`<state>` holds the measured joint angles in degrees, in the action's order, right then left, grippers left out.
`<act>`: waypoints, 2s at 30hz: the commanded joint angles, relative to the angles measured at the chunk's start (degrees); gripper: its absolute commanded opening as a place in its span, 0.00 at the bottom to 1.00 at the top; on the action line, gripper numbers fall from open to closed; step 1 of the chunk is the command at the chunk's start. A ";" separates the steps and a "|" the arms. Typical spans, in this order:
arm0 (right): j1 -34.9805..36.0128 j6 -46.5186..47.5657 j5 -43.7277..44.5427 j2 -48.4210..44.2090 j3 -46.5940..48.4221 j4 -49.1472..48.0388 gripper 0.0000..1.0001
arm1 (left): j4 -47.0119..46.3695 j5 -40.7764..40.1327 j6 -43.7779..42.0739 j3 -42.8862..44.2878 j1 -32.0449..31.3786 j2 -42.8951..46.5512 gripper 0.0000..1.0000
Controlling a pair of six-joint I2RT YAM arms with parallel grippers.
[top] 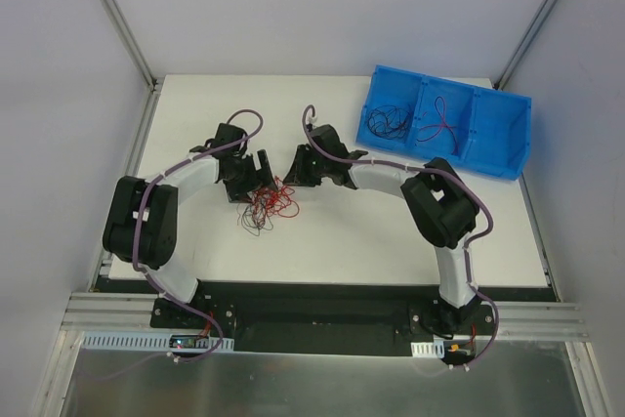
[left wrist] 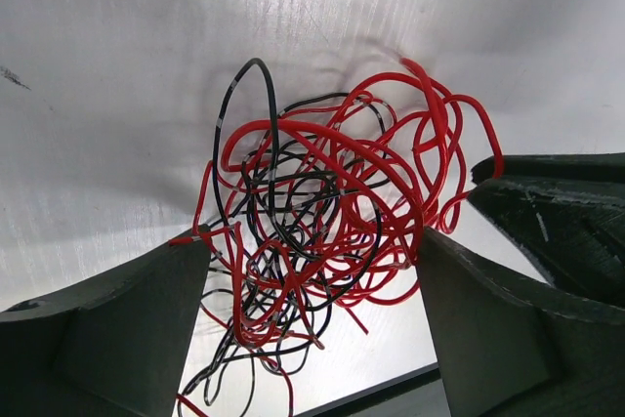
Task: Untangle the cables
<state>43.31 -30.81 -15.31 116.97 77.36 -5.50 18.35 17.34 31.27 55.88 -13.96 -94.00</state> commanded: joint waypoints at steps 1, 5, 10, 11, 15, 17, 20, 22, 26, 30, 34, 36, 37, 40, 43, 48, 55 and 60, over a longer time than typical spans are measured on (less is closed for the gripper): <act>0.28 3.64 3.45 -0.42 3.41 2.15 0.12 | 0.72 -2.14 -0.50 0.11 -0.63 -0.49 0.83; 0.20 5.32 4.58 -4.19 0.87 1.64 0.00 | 0.72 -3.37 -0.68 -0.51 -0.63 -1.10 0.79; -0.85 7.25 8.89 -19.11 -7.91 1.19 0.00 | 0.72 -3.28 -1.03 -0.51 -0.63 -2.68 0.76; -1.29 7.25 9.24 -22.02 -9.93 1.02 0.00 | 0.72 -3.54 -1.12 -0.68 -0.63 -2.77 0.76; -4.01 7.60 10.65 -35.81 -16.96 0.92 0.00 | 0.72 -3.90 -1.47 -0.51 -0.55 -3.65 0.76; -6.47 6.99 11.62 -42.14 -20.74 2.15 0.00 | 0.90 -3.81 -1.91 -0.42 -0.55 -4.18 0.75; -12.00 6.64 10.22 -50.93 -25.40 4.08 0.00 | 1.07 -3.63 -2.17 -0.42 -0.55 -4.62 0.75; -16.04 6.99 7.59 -54.72 -26.73 6.71 0.01 | 1.16 -4.07 -2.52 -0.33 -0.55 -4.44 0.75; -23.61 10.23 6.09 -62.46 -27.71 11.37 0.00 | 1.95 -4.51 -3.49 0.02 -0.55 -2.95 0.75; -30.20 14.71 5.91 -67.73 -26.04 18.84 0.00 | 2.22 -6.35 -4.72 0.55 -0.55 -0.67 0.75; -36.53 16.56 0.65 -71.44 -24.19 22.63 0.00 | 3.18 -5.39 -5.34 1.08 -0.55 0.65 0.77; -37.33 18.84 -1.03 -71.44 -22.79 25.70 0.00 | 3.10 -5.04 -6.21 1.51 -0.55 2.49 0.77; -37.33 19.99 -1.30 -71.53 -22.43 26.93 0.00 | 3.10 -4.60 -6.57 1.60 -0.55 3.63 0.78; -37.60 23.50 -6.55 -72.58 -23.66 27.47 0.00 | 3.18 -1.80 -8.14 2.57 -0.55 8.55 0.83; -37.68 26.06 -17.08 -71.89 -23.93 27.38 0.00 | 3.45 2.94 -10.16 5.11 -0.55 14.09 0.92; -37.60 25.80 -27.91 -71.52 -24.27 24.58 0.00 | 4.68 13.13 -12.98 11.43 -0.55 20.77 0.97; -36.37 19.82 -41.02 -69.69 -26.21 12.62 0.01 | 0.99 31.06 -16.15 19.96 -7.99 20.53 0.87; -33.29 16.85 -38.66 -67.31 -25.25 10.17 0.00 | -0.94 35.92 -17.12 24.89 -17.58 14.12 0.88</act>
<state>8.23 -10.37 -51.03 48.29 50.96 11.49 19.64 44.88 16.60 77.47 -26.24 -75.13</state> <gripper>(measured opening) 0.007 0.877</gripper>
